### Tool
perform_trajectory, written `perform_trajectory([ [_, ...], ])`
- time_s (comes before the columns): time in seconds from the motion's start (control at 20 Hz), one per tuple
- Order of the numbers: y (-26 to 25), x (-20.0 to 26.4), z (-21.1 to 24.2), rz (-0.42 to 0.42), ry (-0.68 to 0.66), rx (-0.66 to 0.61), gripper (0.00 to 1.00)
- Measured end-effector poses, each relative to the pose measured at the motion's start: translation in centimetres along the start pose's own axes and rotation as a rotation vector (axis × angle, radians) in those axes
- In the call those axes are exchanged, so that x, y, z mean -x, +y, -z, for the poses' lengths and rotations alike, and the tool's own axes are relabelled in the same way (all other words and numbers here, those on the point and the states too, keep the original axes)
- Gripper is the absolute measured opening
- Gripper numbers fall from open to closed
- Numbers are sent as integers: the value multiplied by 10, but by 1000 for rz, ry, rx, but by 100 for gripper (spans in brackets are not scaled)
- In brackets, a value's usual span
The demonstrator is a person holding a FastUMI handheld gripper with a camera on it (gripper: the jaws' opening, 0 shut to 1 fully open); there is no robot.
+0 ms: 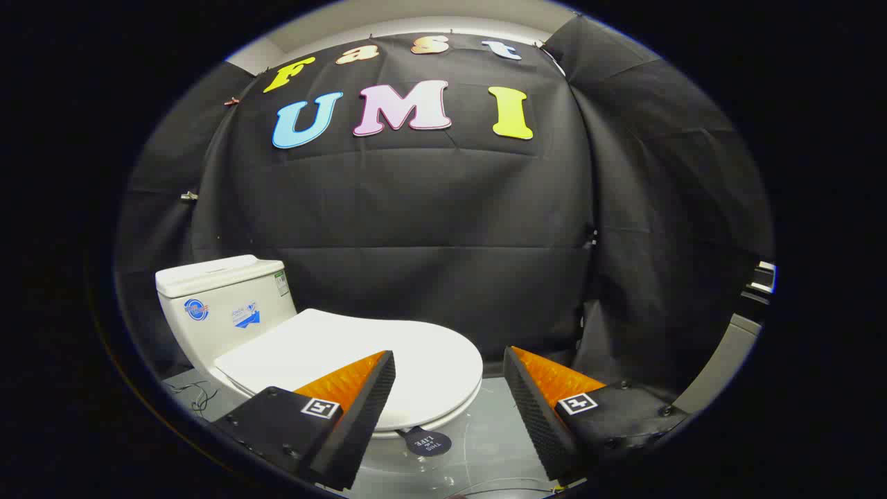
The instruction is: Open the toilet lid.
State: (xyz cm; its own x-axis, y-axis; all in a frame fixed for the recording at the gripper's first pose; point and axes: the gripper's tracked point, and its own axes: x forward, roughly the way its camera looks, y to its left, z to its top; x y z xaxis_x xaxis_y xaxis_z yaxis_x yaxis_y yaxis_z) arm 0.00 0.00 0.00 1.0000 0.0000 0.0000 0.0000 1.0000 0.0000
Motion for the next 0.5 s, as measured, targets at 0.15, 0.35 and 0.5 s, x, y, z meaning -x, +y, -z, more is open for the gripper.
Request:
perform_trajectory([
  [0.15, 1, 0, -1, -5, 0, 0, 98],
  [0.35, -1, 0, 1, -2, 4, -4, 98],
  [0.5, -2, 0, 1, 0, 5, -1, 98],
])
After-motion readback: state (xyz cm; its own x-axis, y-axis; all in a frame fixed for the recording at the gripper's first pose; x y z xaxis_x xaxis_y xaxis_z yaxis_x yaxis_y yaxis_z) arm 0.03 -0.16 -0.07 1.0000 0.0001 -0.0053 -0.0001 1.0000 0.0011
